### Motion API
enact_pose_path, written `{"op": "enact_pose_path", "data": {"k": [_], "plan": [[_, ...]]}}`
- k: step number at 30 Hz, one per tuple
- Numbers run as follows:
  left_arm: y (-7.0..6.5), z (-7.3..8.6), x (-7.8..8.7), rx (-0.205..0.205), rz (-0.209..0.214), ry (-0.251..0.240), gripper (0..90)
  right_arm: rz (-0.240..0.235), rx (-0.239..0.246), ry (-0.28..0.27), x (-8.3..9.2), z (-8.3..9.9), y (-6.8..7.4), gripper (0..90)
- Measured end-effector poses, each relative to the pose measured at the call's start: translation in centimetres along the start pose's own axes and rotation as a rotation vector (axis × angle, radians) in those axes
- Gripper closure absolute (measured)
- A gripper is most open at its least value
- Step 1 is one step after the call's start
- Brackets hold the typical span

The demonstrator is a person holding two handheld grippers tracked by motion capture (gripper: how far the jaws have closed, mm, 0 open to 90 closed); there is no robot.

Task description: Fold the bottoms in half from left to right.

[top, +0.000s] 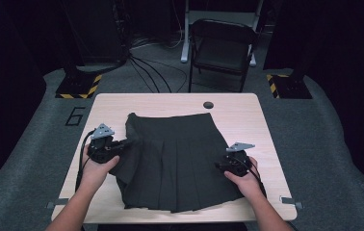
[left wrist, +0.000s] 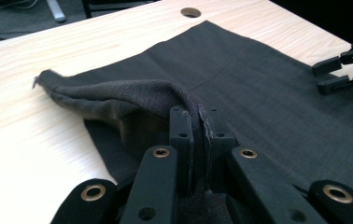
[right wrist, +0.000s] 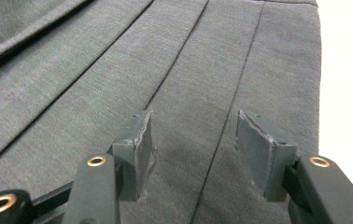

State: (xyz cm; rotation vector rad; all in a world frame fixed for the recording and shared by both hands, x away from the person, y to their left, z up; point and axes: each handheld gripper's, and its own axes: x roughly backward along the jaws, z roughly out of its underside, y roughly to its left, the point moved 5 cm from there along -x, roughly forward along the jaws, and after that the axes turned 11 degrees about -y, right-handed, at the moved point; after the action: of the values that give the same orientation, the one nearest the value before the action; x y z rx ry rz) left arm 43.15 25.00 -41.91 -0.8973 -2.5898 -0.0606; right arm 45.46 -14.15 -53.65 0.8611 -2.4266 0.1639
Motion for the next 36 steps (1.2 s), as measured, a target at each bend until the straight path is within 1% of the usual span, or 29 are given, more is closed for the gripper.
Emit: {"op": "enact_pose_path", "data": {"k": [3, 4, 6, 7, 8, 9, 10, 11, 12, 14, 15, 16, 18, 19, 20, 21, 22, 23, 24, 25, 27, 28, 29, 30, 31, 33, 34, 35, 36], "plan": [[-0.6, -0.7, -0.5, -0.012, 0.017, -0.007, 84.0, -0.003, -0.002, 0.010, 0.2, 0.2, 0.0, 45.8], [-0.9, -0.9, -0.7, -0.025, 0.027, -0.003, 84.0, 0.005, 0.000, 0.003, 0.2, 0.3, -0.2, 45.9], [-1.4, -1.4, -1.0, -0.042, 0.045, -0.001, 84.0, 0.006, 0.003, 0.005, 0.4, 0.4, -0.3, 46.1], [-1.7, -1.7, -1.3, -0.049, 0.048, -0.010, 84.0, 0.016, -0.005, 0.016, 0.5, 0.5, -0.3, 46.3], [-2.0, -2.0, -1.4, -0.057, 0.058, -0.005, 84.0, 0.018, -0.002, 0.015, 0.6, 0.6, -0.4, 46.4], [-2.4, -2.2, -1.7, -0.061, 0.064, -0.012, 84.0, 0.028, 0.001, 0.019, 0.7, 0.6, -0.4, 46.4], [-2.6, -2.4, -1.8, -0.064, 0.070, -0.014, 84.0, 0.032, 0.018, 0.018, 0.8, 0.6, -0.6, 46.5], [-3.1, -2.7, -2.0, -0.072, 0.085, -0.013, 84.0, 0.032, 0.018, 0.027, 1.0, 0.7, -0.6, 46.5], [-3.5, -3.0, -2.3, -0.074, 0.091, -0.018, 84.0, 0.038, 0.017, 0.021, 1.0, 0.8, -0.6, 46.5], [-4.2, -3.5, -2.7, -0.083, 0.110, -0.017, 84.0, 0.046, 0.010, 0.041, 1.2, 1.1, -0.8, 46.5], [-4.7, -3.7, -3.0, -0.084, 0.115, -0.029, 84.0, 0.051, 0.008, 0.044, 1.3, 1.3, -0.9, 46.6], [-5.0, -3.9, -3.2, -0.095, 0.125, -0.025, 84.0, 0.053, 0.012, 0.053, 1.3, 1.5, -1.1, 46.6], [-5.8, -4.4, -3.7, -0.106, 0.141, -0.025, 84.0, 0.056, -0.002, 0.062, 1.5, 1.8, -1.3, 46.6], [-6.2, -4.6, -4.0, -0.108, 0.152, -0.028, 84.0, 0.063, -0.007, 0.054, 1.5, 1.9, -1.4, 46.6], [-6.5, -4.9, -4.3, -0.116, 0.165, -0.022, 84.0, 0.064, -0.011, 0.059, 1.7, 2.0, -1.4, 46.6], [-6.8, -5.0, -4.5, -0.121, 0.167, -0.025, 84.0, 0.062, -0.016, 0.065, 1.9, 2.1, -1.5, 46.6], [-7.4, -5.3, -4.9, -0.126, 0.180, -0.027, 84.0, 0.066, -0.020, 0.053, 2.0, 2.1, -1.5, 46.6], [-7.8, -5.5, -5.2, -0.131, 0.190, -0.024, 84.0, 0.066, -0.011, 0.050, 2.2, 2.2, -1.7, 46.6], [-8.2, -5.7, -5.5, -0.141, 0.200, -0.021, 84.0, 0.070, -0.025, 0.058, 2.4, 2.3, -1.7, 46.7], [-8.7, -5.9, -5.9, -0.146, 0.210, -0.025, 84.0, 0.074, -0.041, 0.051, 2.4, 2.4, -1.7, 46.8], [-9.5, -6.4, -6.4, -0.158, 0.228, -0.025, 84.0, 0.070, -0.026, 0.056, 2.7, 2.6, -2.0, 46.8], [-10.0, -6.5, -6.7, -0.161, 0.240, -0.018, 84.1, 0.075, -0.048, 0.053, 2.7, 2.7, -1.9, 46.8], [-10.4, -6.8, -7.0, -0.172, 0.245, -0.019, 84.1, 0.072, -0.033, 0.056, 2.9, 2.8, -2.1, 46.8], [-10.8, -6.9, -7.3, -0.176, 0.258, -0.021, 84.1, 0.074, -0.040, 0.046, 2.9, 2.8, -2.1, 46.8], [-11.2, -7.1, -7.6, -0.181, 0.266, -0.020, 84.0, 0.075, -0.043, 0.053, 3.1, 2.9, -2.1, 46.8], [-11.9, -7.4, -8.1, -0.184, 0.285, -0.020, 84.1, 0.076, -0.030, 0.045, 3.3, 3.0, -2.2, 46.8], [-12.6, -7.6, -8.5, -0.189, 0.302, -0.018, 84.1, 0.081, -0.036, 0.047, 3.4, 3.0, -2.1, 46.8], [-12.6, -7.6, -8.5, -0.189, 0.302, -0.018, 84.1, 0.081, -0.036, 0.047, 3.4, 3.0, -2.1, 46.8], [-13.8, -7.9, -9.2, -0.197, 0.330, -0.020, 84.1, 0.085, -0.041, 0.038, 3.7, 3.0, -2.2, 46.8]]}}
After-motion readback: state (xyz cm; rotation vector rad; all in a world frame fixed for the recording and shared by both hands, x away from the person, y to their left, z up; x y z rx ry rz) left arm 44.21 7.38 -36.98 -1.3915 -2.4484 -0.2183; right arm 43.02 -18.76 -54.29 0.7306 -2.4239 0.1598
